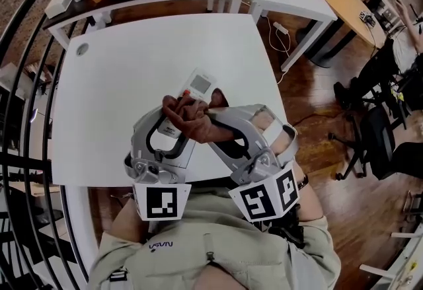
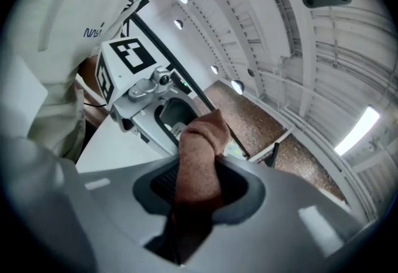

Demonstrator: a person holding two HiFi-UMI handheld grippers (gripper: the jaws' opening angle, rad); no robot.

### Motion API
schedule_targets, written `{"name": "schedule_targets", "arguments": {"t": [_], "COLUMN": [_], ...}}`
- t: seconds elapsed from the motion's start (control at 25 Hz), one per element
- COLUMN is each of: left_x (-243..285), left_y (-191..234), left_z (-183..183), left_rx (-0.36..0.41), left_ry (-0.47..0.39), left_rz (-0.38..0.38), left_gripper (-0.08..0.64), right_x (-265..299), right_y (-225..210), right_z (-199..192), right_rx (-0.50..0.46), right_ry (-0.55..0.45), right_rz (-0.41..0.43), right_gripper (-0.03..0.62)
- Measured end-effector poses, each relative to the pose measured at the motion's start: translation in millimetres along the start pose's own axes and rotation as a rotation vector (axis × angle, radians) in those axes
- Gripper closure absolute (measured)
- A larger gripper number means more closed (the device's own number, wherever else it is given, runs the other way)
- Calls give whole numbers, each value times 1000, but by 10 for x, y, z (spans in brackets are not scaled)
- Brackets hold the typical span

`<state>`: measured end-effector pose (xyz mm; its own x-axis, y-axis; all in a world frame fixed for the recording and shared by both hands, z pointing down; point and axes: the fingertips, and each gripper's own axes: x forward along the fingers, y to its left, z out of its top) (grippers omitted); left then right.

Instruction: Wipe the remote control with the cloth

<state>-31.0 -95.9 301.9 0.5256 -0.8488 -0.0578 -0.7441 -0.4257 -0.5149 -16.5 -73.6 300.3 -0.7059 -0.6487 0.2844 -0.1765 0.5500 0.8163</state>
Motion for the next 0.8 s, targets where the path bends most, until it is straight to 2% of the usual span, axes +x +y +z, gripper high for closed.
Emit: {"name": "schedule_targets", "arguments": {"t": [0.16,0.56,0.8], "left_x": [1,-12,-16], "left_y": [-26,-32,-80], "left_z": [0,32,87], "left_rx": [2,-3,24], "left_ry": [-4,-11,-23], "left_rz": [-12,-6,-7], "left_gripper": [316,316,316], "right_x": [-35,-184,-105], "right_y": [-54,-703,-833], "right_z": [-17,-135,-240], "right_rx": [-3,203,221], "right_ry": [0,-34,13], "right_rz": [-6,-282,-317], "right_gripper": [484,480,480]}}
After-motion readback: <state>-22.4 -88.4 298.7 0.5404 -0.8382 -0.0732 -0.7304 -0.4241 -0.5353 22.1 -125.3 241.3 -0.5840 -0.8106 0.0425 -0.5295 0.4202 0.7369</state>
